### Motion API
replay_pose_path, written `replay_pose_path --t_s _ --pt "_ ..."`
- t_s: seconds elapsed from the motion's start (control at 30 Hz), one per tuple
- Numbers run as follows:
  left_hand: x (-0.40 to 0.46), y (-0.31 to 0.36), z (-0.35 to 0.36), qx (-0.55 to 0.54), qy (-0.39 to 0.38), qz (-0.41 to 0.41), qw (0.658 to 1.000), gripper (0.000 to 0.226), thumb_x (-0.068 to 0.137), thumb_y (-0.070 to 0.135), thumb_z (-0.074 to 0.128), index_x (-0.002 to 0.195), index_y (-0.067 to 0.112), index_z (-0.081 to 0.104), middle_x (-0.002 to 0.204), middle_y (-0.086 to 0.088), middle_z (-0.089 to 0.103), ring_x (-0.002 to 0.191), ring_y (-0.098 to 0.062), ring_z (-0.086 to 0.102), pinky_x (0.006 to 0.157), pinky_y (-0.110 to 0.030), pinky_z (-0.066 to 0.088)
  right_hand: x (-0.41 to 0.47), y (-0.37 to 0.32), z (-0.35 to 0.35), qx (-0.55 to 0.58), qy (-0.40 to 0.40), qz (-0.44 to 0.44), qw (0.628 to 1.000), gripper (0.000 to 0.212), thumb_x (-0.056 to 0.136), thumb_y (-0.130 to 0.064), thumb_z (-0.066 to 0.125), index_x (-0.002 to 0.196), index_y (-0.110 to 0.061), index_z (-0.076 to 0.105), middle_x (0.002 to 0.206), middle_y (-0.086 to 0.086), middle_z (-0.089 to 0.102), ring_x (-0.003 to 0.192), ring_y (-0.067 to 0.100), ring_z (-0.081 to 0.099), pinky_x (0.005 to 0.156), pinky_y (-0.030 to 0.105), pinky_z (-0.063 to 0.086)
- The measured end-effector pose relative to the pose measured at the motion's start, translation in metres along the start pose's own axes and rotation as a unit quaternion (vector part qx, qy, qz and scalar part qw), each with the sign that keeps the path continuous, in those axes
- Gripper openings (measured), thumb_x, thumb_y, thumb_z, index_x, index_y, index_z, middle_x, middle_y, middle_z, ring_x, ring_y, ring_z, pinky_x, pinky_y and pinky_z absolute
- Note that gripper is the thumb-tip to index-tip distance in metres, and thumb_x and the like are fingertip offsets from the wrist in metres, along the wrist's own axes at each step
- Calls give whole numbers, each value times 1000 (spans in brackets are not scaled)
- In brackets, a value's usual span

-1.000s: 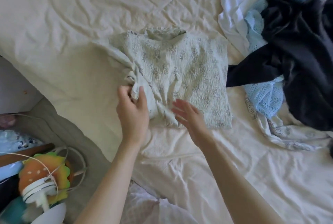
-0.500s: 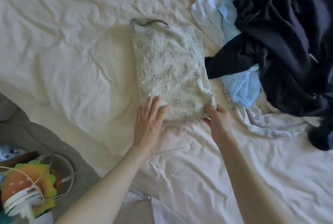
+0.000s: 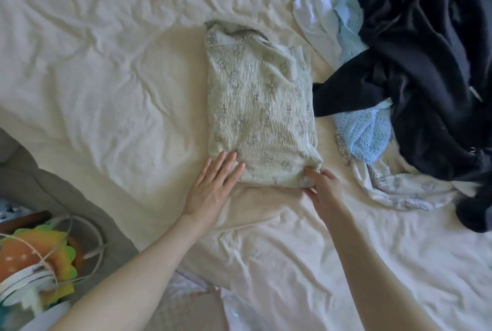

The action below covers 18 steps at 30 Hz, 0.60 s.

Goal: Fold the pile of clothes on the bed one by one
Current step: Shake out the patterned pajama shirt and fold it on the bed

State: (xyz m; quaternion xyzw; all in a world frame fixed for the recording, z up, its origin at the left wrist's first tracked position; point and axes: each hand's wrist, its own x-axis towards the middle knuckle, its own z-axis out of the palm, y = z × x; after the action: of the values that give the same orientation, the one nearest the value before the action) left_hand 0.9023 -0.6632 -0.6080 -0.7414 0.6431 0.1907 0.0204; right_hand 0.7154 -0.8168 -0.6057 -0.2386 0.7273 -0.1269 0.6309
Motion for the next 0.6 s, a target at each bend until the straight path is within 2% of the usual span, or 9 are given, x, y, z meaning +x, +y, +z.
replay_pose_path --t_s 0.07,0.13,0.2,0.27,0.37,0.43,0.47,0.53,0.6 --pt "5 -2 -1 -15 17 6 1000 77 67 -14 67 138 8 46 144 -17 42 133 -39 38 103 -53 40 1 -4 1 64 -54 20 996 13 88 3 55 93 -6 62 84 7 67 79 17 65 71 30 55" --pt "9 -5 -3 -25 46 25 998 64 72 -17 50 132 6 53 138 -21 49 127 -41 45 97 -52 46 2 -5 1 74 -54 23 996 20 89 4 54 105 -6 63 94 8 67 86 19 64 74 31 54" --pt "10 -8 -8 -41 53 27 997 59 71 -21 56 124 3 60 131 -23 54 122 -41 51 91 -48 51 -1 -5 0 50 -40 12 998 24 89 2 55 109 -8 63 96 7 66 88 17 63 70 28 53" --pt "10 -9 -16 -101 33 9 994 61 68 -23 63 123 3 61 132 -22 54 123 -39 50 92 -45 52 -5 -4 -3 28 -37 8 999 19 89 0 56 104 -8 64 91 5 65 84 16 63 65 26 52" --pt "8 -11 -29 -199 -11 -33 979 60 81 -18 50 134 10 52 146 -12 40 138 -24 35 106 -37 41 -15 0 -11 2 -30 20 999 5 88 -1 59 90 -4 62 90 10 63 82 19 63 65 28 52" --pt "-3 -11 -39 -223 -54 -36 973 58 86 -13 49 136 15 50 148 -6 38 136 -16 38 107 -28 37 -27 8 -20 -26 -27 45 998 2 87 0 60 88 -2 61 90 13 63 82 21 63 66 30 53" --pt "-10 -11 -42 -232 -87 -32 968 57 87 -11 49 136 17 50 147 -4 40 127 -14 49 102 -22 40 -33 14 -26 -42 -28 66 996 1 87 1 61 88 0 61 91 14 63 82 22 63 66 31 53" --pt "-31 -8 -52 -257 -176 -24 950 55 88 -6 52 134 22 53 136 -2 54 84 -5 66 77 -12 47 -53 30 -45 -59 -33 128 989 3 85 4 62 88 4 61 91 18 64 79 25 66 60 32 55" --pt "-49 -7 -56 -294 -271 -36 916 53 86 -2 55 130 28 57 92 15 66 57 6 53 58 -8 39 -73 45 -65 -52 -46 184 980 3 83 7 61 86 7 61 79 18 68 67 24 68 52 29 55"
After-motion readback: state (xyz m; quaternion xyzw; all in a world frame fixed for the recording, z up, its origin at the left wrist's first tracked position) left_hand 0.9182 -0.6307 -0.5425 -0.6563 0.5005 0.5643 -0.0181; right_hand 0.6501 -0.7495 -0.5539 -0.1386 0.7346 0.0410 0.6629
